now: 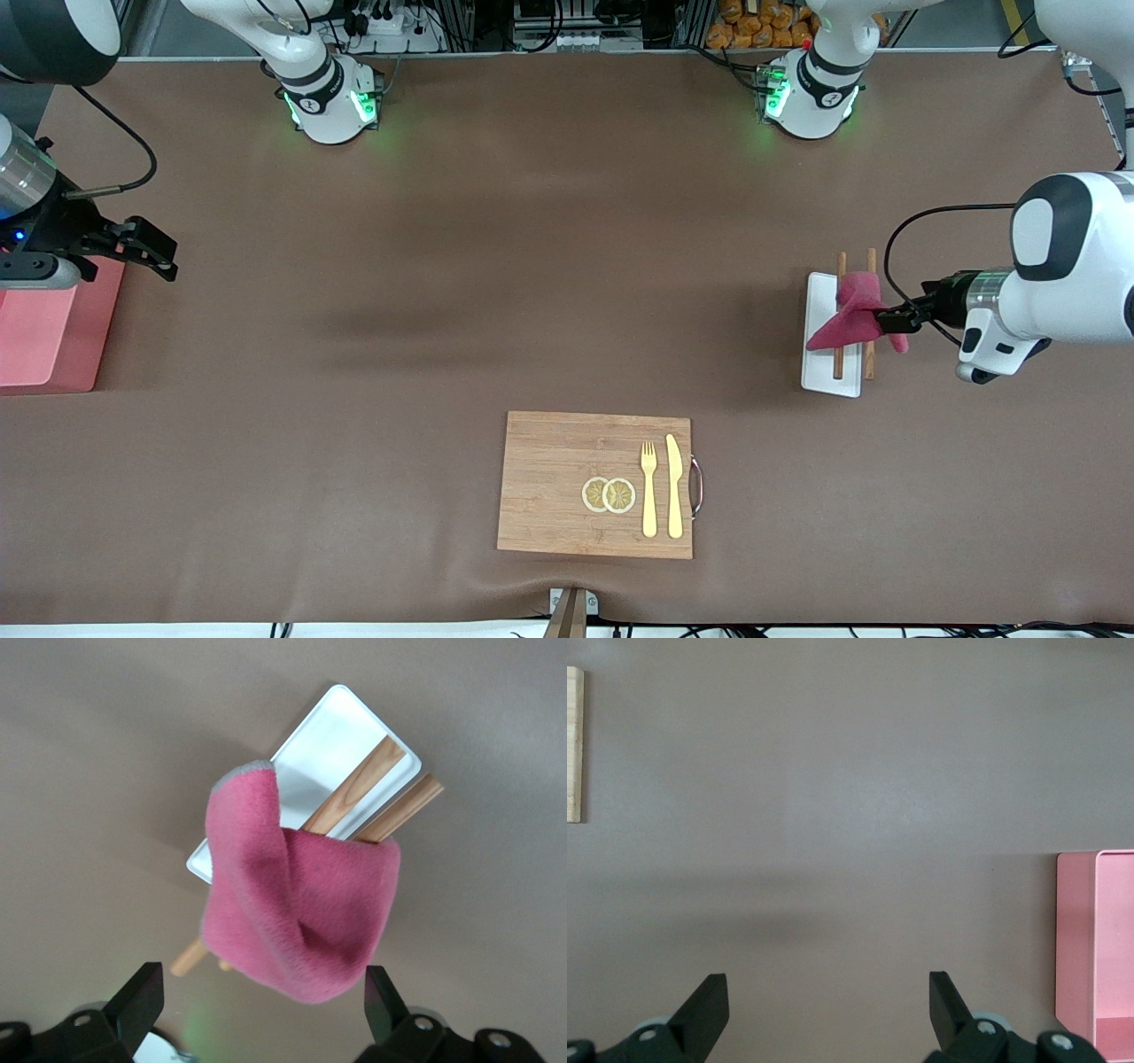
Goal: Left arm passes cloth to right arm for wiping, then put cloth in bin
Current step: 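Grasp the pink cloth with the left gripper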
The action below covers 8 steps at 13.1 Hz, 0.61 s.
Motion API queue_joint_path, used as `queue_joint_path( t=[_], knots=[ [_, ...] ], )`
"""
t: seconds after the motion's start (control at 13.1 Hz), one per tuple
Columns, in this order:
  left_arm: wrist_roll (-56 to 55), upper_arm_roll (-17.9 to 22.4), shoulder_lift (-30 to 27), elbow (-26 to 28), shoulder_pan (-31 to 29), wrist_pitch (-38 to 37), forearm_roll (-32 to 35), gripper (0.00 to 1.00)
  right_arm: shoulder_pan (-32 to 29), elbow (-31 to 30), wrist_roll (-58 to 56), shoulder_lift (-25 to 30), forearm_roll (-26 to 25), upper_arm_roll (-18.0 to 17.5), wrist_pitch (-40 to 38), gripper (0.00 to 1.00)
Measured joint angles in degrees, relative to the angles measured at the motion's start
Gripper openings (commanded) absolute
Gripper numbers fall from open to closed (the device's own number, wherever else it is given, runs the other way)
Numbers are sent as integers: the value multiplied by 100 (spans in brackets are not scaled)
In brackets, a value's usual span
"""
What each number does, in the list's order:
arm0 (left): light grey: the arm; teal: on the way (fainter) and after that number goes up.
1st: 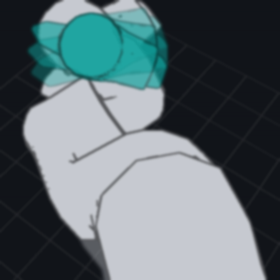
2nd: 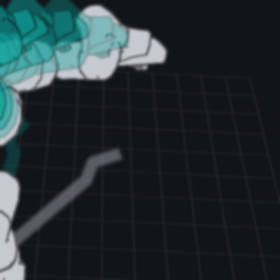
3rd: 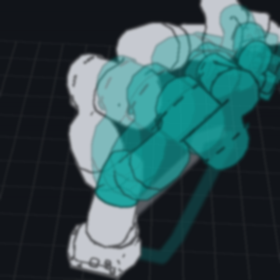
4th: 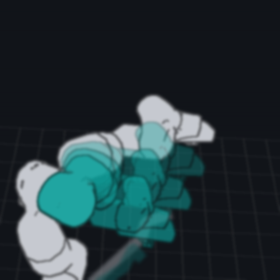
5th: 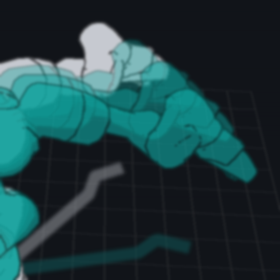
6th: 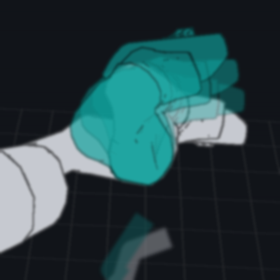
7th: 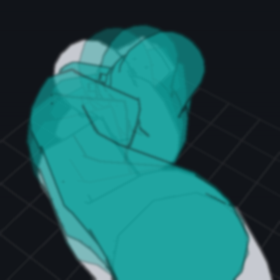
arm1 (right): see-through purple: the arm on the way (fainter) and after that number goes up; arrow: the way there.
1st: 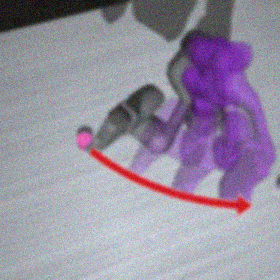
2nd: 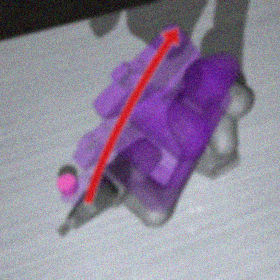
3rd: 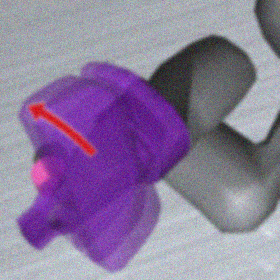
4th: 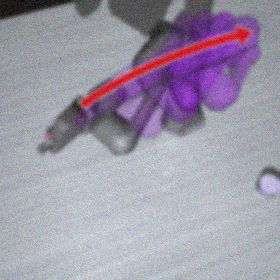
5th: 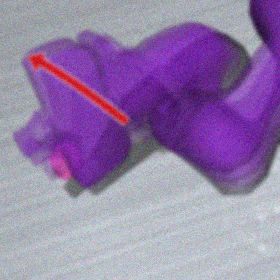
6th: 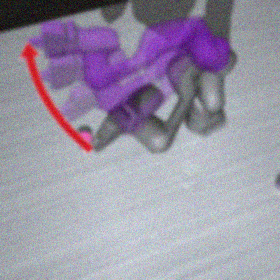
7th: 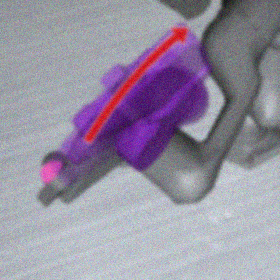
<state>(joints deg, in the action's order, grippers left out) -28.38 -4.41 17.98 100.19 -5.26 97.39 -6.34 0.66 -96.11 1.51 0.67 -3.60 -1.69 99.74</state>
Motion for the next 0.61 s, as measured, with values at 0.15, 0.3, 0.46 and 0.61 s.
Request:
queue_joint_path(
  t=[0.15, 0.3, 0.46, 0.61],
  knots=[
    [-218, -18, -1, 134, 23, 110, -53, 100, 0, 0, 0, 0, 0, -1, 0, 100],
    [-293, -19, -16, 302, 23, 278, -63, 100, 0, 0, 0, -1, 0, 0, -4, 100],
    [-304, -19, -36, 433, 23, 393, -63, 100, -6, -1, 0, -2, 0, 6, -17, 100],
    [-305, -19, -60, 555, 23, 500, -63, 100, -9, -9, 0, -5, 0, 7, -39, 100]
  ],
)
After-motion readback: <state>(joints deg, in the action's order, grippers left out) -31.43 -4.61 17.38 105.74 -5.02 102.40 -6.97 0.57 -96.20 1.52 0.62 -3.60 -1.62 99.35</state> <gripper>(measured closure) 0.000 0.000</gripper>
